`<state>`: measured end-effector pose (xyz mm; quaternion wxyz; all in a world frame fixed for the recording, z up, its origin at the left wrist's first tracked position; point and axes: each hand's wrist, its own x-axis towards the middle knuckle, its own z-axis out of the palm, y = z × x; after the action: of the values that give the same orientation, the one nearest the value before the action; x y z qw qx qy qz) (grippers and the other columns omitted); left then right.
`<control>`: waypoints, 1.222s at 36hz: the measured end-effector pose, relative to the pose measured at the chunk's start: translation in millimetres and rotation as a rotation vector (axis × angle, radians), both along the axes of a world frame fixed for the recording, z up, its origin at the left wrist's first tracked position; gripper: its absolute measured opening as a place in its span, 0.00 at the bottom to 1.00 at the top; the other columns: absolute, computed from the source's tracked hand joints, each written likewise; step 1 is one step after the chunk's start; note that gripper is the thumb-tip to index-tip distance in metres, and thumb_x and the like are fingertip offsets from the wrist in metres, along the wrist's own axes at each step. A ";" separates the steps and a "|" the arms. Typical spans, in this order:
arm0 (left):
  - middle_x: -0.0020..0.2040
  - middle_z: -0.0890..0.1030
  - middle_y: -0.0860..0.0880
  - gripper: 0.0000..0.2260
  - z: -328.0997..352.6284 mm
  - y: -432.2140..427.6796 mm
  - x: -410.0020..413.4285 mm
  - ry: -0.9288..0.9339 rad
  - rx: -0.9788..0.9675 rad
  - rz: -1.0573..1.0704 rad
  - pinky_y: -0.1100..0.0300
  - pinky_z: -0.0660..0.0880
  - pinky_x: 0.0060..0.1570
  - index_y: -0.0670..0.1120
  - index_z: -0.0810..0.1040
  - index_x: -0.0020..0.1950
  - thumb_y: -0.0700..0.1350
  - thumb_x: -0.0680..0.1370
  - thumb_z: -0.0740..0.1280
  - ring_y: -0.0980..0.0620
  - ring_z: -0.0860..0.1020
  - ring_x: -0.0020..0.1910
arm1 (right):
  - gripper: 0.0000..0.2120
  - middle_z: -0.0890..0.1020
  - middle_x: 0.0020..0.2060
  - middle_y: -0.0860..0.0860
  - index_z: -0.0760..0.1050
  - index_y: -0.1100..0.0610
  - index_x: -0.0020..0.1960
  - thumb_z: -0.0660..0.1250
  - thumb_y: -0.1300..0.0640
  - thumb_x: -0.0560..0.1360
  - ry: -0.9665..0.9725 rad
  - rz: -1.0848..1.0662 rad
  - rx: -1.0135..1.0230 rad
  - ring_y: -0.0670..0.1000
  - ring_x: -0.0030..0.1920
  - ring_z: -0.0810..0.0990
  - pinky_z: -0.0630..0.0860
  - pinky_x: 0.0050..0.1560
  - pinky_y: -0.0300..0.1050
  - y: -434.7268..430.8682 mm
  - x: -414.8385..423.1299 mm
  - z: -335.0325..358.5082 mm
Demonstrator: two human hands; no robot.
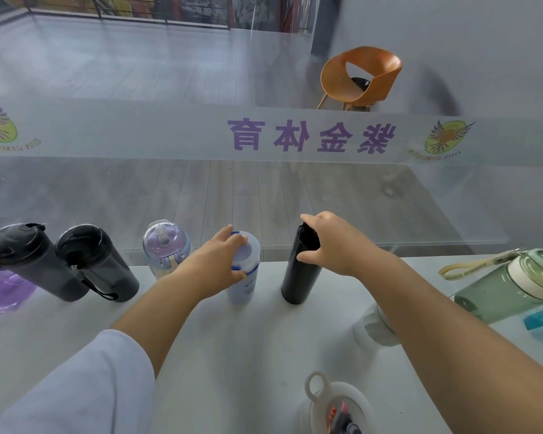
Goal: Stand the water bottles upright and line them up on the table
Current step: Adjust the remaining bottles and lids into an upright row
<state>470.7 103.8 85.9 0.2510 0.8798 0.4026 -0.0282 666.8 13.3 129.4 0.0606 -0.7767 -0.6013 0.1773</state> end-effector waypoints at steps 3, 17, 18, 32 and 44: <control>0.77 0.51 0.49 0.30 0.4 -2.2 0.0 0.008 0.017 -0.002 0.53 0.68 0.66 0.51 0.59 0.74 0.48 0.75 0.68 0.42 0.66 0.69 | 0.37 0.68 0.67 0.55 0.56 0.55 0.75 0.69 0.48 0.72 0.023 -0.002 0.001 0.58 0.62 0.72 0.73 0.59 0.49 -1.3 0.5 -0.4; 0.75 0.59 0.50 0.28 29.3 -19.0 -7.1 0.031 0.168 -0.030 0.50 0.68 0.65 0.54 0.62 0.72 0.56 0.74 0.67 0.43 0.63 0.70 | 0.30 0.71 0.68 0.53 0.65 0.55 0.72 0.67 0.46 0.74 -0.009 -0.058 0.191 0.54 0.67 0.69 0.67 0.66 0.49 -37.1 8.7 33.2; 0.73 0.62 0.51 0.26 31.9 -22.1 -8.3 0.012 0.172 -0.040 0.51 0.69 0.64 0.53 0.65 0.71 0.55 0.74 0.66 0.45 0.65 0.69 | 0.29 0.72 0.67 0.53 0.66 0.54 0.71 0.67 0.46 0.74 -0.011 -0.070 0.198 0.54 0.67 0.70 0.67 0.66 0.49 -43.7 8.8 35.5; 0.60 0.76 0.57 0.19 42.7 -88.9 -26.5 -0.012 0.161 -0.268 0.57 0.72 0.55 0.56 0.72 0.63 0.59 0.75 0.64 0.53 0.75 0.57 | 0.23 0.78 0.59 0.47 0.71 0.49 0.65 0.67 0.45 0.73 -0.038 -0.323 0.078 0.49 0.57 0.76 0.74 0.58 0.49 -151.6 -5.4 46.7; 0.65 0.74 0.56 0.23 28.5 -156.4 -9.9 -0.029 0.084 -0.365 0.54 0.75 0.58 0.57 0.69 0.66 0.62 0.73 0.65 0.52 0.76 0.59 | 0.24 0.75 0.62 0.51 0.70 0.52 0.66 0.67 0.46 0.73 -0.113 -0.361 0.061 0.54 0.61 0.73 0.71 0.60 0.50 -206.3 9.4 9.3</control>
<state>460.8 -52.6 114.4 0.2104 0.9483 0.2337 -0.0437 676.2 -193.1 138.7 0.0811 -0.8785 -0.4598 0.1012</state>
